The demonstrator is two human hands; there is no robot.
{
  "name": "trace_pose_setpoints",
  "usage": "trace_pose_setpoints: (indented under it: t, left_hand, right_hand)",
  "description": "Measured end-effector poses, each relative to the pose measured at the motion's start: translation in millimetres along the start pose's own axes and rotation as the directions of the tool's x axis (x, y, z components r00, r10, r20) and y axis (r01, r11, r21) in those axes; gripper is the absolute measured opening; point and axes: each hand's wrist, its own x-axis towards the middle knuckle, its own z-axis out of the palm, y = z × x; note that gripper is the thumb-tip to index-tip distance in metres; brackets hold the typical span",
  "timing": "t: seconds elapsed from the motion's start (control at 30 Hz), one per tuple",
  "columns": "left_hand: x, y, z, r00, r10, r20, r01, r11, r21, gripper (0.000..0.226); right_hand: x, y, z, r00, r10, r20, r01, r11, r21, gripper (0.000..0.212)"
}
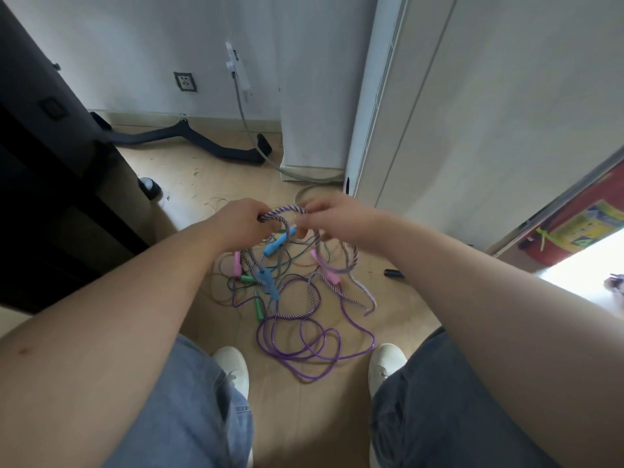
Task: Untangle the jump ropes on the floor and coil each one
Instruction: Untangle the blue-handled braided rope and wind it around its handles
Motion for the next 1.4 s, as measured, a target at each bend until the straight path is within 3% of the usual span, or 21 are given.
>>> trace_pose_setpoints:
  t: [0.1,0.17,0.23,0.3,0.37,0.43,0.47,0.53,0.6,0.67,0.77,0.9,0.93,0.97,1.03,1.07,1.1,1.17,1.23,1.3,1.4]
  left_hand:
    - [1.6,0.0,3.4,1.000,0.015,0.027,-0.016,1.000,0.025,0.035]
    - [1.8,1.9,3.2,0.999,0.050,0.014,-0.050,0.997,0.063,0.030]
    - [1.0,3.5,2.1,0.998,0.068,-0.002,-0.068,0.995,0.079,0.036]
    - [0.1,4.2,0.7,0.998,0.065,-0.008,-0.064,0.994,0.087,0.035]
    - [-1.4,4.6,0.5,0.998,0.065,-0.013,-0.064,0.996,0.066,0.027]
    - [-2.0,4.6,0.3,0.997,0.079,-0.024,-0.078,0.996,0.031,0.019]
    - [-2.0,4.5,0.2,0.996,0.086,-0.028,-0.085,0.996,0.018,0.014]
    - [-2.1,4.5,0.1,0.995,0.093,-0.022,-0.093,0.995,0.023,0.010]
    - [-2.1,4.8,0.4,0.997,0.077,-0.017,-0.076,0.996,0.037,0.021]
    - [-2.3,5.5,1.4,0.999,0.050,-0.017,-0.050,0.999,0.014,0.032]
    - [-2.8,9.2,2.6,0.999,0.042,-0.007,-0.042,0.999,-0.018,0.036]
    - [-4.0,10.2,0.2,0.996,0.091,0.005,-0.091,0.996,0.024,0.024]
    - [-4.6,9.4,-0.3,0.996,0.092,0.000,-0.092,0.996,0.022,0.022]
    - [-4.4,8.3,-0.4,0.996,0.087,-0.003,-0.087,0.996,0.013,0.018]
    - [-4.6,7.2,0.2,0.996,0.085,-0.010,-0.085,0.996,0.005,0.011]
    - [-4.7,6.9,0.4,0.996,0.086,-0.016,-0.086,0.996,0.004,0.010]
    - [-4.2,6.5,0.3,0.996,0.086,-0.020,-0.086,0.996,0.001,0.008]
    - [-4.2,6.5,-0.4,0.996,0.085,-0.034,-0.086,0.996,-0.019,0.007]
    - [-4.0,7.4,-1.3,0.996,0.071,-0.045,-0.073,0.997,-0.039,0.011]
    - [-4.4,7.7,-1.6,0.998,0.051,-0.037,-0.053,0.997,-0.050,0.015]
    - [-5.1,6.5,-1.4,0.999,0.031,-0.028,-0.033,0.997,-0.064,0.026]
  right_hand:
    - [-3.3,-9.6,0.2,0.984,-0.172,0.053,0.129,0.882,0.454,0.034]
    - [-1.4,-12.0,2.2,0.964,-0.238,0.114,0.076,0.665,0.743,0.034]
    - [-0.2,-12.9,2.1,0.971,-0.211,0.115,0.014,0.528,0.849,0.036]
    - [2.0,-11.5,1.4,0.994,-0.111,-0.010,0.087,0.721,0.687,0.039]
    - [3.8,-7.4,1.7,0.988,-0.072,-0.140,0.096,0.980,0.176,0.043]
    - [6.7,-1.0,5.3,0.996,-0.068,-0.061,0.042,0.933,-0.359,0.053]
    - [8.3,2.5,7.9,1.000,-0.023,0.008,0.024,0.866,-0.499,0.052]
    - [9.0,5.8,11.5,0.996,0.060,0.063,-0.014,0.824,-0.567,0.043]
    - [6.4,3.5,12.5,0.999,0.052,0.011,-0.044,0.925,-0.377,0.039]
    - [2.7,-3.6,12.6,0.998,0.046,-0.051,-0.041,0.994,0.104,0.041]
    - [-0.1,-11.4,11.7,0.999,-0.051,-0.004,0.042,0.773,0.632,0.051]
    - [4.1,-11.1,7.8,0.996,-0.080,0.035,0.010,0.508,0.861,0.043]
    - [4.0,-10.1,6.5,1.000,-0.021,-0.019,0.027,0.564,0.825,0.043]
    - [4.8,-8.4,6.0,0.995,0.032,-0.095,0.045,0.705,0.708,0.042]
    - [4.5,-6.0,5.6,0.979,0.045,-0.197,-0.001,0.977,0.215,0.046]
    - [4.5,-5.2,6.5,0.984,0.027,-0.175,-0.045,0.994,-0.100,0.050]
    - [4.2,-4.8,8.1,0.991,0.020,-0.133,-0.070,0.922,-0.381,0.053]
    - [5.3,-3.2,10.8,0.996,0.028,-0.086,-0.076,0.770,-0.633,0.053]
    - [5.8,-0.5,11.4,0.995,0.046,-0.083,-0.085,0.816,-0.572,0.045]
    - [3.7,-2.4,9.5,0.991,0.063,-0.114,-0.097,0.941,-0.325,0.035]
    - [-0.2,-8.7,8.9,0.987,0.042,-0.153,-0.052,0.997,-0.059,0.039]
